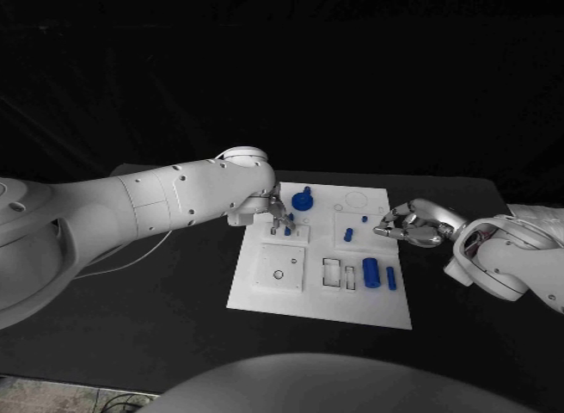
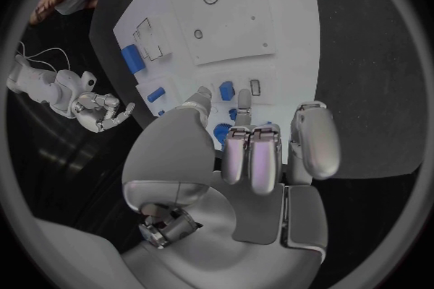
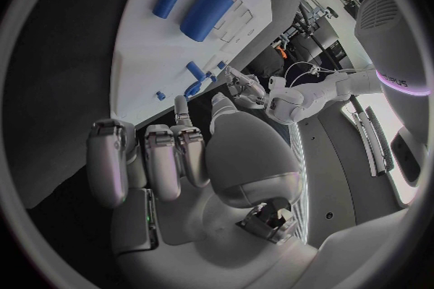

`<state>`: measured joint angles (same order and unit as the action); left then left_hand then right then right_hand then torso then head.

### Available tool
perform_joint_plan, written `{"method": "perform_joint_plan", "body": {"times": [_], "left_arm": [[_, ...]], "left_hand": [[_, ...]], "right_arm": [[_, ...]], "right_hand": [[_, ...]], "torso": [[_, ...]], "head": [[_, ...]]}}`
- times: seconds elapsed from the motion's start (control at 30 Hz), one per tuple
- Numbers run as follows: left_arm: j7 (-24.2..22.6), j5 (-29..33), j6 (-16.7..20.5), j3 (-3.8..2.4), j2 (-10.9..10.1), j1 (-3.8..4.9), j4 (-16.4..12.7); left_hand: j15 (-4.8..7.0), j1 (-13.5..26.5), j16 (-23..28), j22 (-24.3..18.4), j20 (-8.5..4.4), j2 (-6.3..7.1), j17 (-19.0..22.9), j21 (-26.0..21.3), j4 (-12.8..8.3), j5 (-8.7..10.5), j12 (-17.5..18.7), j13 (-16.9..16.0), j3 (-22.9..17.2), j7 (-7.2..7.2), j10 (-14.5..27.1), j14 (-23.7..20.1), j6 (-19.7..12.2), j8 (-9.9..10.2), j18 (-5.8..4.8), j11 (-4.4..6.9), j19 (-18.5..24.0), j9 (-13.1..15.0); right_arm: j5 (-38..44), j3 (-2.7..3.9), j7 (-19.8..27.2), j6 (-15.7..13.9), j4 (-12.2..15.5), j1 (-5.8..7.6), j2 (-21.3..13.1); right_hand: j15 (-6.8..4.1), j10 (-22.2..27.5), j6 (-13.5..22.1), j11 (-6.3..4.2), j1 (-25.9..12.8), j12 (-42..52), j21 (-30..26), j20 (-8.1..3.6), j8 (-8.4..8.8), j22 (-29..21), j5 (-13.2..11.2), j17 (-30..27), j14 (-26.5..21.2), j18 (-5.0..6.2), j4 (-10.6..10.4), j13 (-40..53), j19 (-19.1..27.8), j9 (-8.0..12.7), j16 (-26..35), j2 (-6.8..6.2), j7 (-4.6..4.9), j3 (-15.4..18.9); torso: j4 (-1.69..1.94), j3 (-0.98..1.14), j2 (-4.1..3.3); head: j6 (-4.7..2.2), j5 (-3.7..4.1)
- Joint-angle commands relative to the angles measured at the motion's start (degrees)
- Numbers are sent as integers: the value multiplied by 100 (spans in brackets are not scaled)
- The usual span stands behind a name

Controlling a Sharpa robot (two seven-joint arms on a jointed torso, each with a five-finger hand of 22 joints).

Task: Assemble the parts on the task board

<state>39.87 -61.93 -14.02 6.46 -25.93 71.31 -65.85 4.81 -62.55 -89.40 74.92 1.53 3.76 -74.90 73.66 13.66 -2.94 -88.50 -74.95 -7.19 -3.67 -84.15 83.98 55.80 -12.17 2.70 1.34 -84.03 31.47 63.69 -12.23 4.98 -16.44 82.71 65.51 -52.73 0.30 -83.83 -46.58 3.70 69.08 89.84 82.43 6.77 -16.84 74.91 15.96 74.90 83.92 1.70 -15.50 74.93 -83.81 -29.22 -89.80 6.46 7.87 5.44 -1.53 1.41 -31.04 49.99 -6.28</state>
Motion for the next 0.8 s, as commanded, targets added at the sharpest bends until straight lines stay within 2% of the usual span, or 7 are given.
{"method": "perform_joint_plan", "body": {"times": [0.03,0.17,0.27,0.37,0.43,0.57,0.8], "left_arm": [[495,237,200,-17,-96,75,-159],[409,363,219,-32,-287,218,-387],[279,470,215,-35,-431,346,-527],[104,542,225,-35,-581,459,-642],[-11,570,282,-33,-676,516,-690],[-129,578,367,-30,-795,571,-673],[-259,373,551,-26,-854,598,-512]], "left_hand": [[-45,-78,5,1098,35,-9,-1456,25,10,9,2,-1309,38,-11,-481,587,50,-27,34,-36,-110,6],[-43,-136,2,1101,37,-41,-1458,32,23,7,-4,-1317,54,-3,-485,587,82,-56,33,-30,-114,10],[-40,-344,-36,1112,37,-133,-1489,71,4,-27,-25,-1344,41,5,-500,596,101,-94,29,-24,-130,9],[-30,-680,-60,1127,35,-242,-1510,125,-102,-335,-53,-1379,-51,18,-519,602,91,-117,19,-13,-149,0],[-27,-850,-60,1140,31,-290,-1510,172,-139,-615,-80,-1414,-93,23,-538,602,83,-128,11,-11,-163,-12],[-45,-1006,-60,1148,37,-352,-1510,205,-99,-997,-95,-1433,-124,0,-547,602,27,-90,4,-29,-171,-96],[-36,-1077,-60,1153,39,-378,-1510,233,34,-1219,-115,-1459,-107,32,-561,602,148,-142,2,-10,-174,-173]], "right_arm": [[20,0,72,-30,14,-4,-5],[20,0,101,-76,29,-3,-1],[20,1,126,-125,47,1,3],[19,1,160,-189,69,7,0],[10,1,188,-239,88,15,-4],[-26,2,240,-327,140,50,-25],[-48,3,320,-471,271,158,-69]], "right_hand": [[39,-617,34,38,47,16,-6,23,-5,1207,-21,1510,608,57,37,1507,-9,-6,-20,-5,19,6],[39,-617,37,38,47,16,-2,23,-3,1209,-22,1510,608,56,35,1507,-13,-5,-20,-5,20,8],[39,-617,38,38,47,16,33,23,-2,1223,-22,1510,608,46,34,1507,-40,-5,-20,-5,20,9],[39,-617,39,38,47,16,65,23,-2,1236,-23,1510,608,36,34,1507,-66,-5,-20,-6,20,10],[39,-617,39,38,46,16,79,23,-2,1241,-23,1510,608,32,33,1507,-77,-5,-20,-6,19,11],[35,-617,18,33,41,16,121,21,-11,1258,-25,1510,608,20,10,1507,-113,-10,-20,-2,13,25],[22,-617,-36,17,122,16,212,9,-34,1294,-10,1510,608,-6,20,1507,-190,-22,-20,-9,-5,33]], "torso": [[0,-5,-8],[1,-1,0],[-7,-2,-4],[7,-4,-13],[6,-3,-13],[20,-17,-38],[20,-61,-81]], "head": [[1,9],[1,16],[1,20],[1,44],[1,40],[1,48],[1,62]]}}
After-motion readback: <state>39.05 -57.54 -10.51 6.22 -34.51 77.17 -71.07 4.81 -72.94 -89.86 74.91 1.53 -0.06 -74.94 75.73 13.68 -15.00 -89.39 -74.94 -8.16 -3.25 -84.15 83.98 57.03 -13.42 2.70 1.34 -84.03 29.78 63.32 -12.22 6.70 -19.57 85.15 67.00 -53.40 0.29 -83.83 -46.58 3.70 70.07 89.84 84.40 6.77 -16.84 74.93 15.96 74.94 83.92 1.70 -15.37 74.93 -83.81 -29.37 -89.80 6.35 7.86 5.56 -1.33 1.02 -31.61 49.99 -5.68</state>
